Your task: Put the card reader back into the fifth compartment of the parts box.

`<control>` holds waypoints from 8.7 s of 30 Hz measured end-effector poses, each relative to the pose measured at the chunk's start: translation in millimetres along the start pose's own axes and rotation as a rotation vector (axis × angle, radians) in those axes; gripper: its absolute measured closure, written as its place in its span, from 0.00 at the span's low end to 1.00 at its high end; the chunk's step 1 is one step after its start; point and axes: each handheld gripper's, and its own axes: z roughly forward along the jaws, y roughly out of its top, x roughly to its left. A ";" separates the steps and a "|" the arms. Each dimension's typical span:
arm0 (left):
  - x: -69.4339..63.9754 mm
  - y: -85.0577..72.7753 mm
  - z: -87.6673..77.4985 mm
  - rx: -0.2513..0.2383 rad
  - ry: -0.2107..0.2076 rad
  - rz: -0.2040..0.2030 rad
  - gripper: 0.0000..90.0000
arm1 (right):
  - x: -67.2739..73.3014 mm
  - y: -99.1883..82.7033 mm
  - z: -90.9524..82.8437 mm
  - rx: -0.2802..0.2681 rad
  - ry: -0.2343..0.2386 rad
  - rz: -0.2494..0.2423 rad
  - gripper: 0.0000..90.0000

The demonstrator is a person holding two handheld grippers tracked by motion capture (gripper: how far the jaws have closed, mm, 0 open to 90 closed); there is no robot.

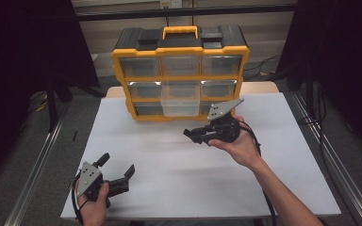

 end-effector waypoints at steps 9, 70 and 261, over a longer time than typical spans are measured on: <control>0.1 0.0 0.3 0.002 0.002 0.000 0.01 | -1.4 14.2 -4.7 -0.016 -0.014 -0.017 0.81; 1.8 0.4 -0.6 -0.002 0.007 0.004 0.01 | -24.2 86.5 -29.5 -0.002 -0.133 -0.074 0.81; 1.6 -0.1 -1.1 -0.001 0.005 -0.003 0.01 | -42.5 -33.2 -25.8 -0.217 -0.495 0.236 0.03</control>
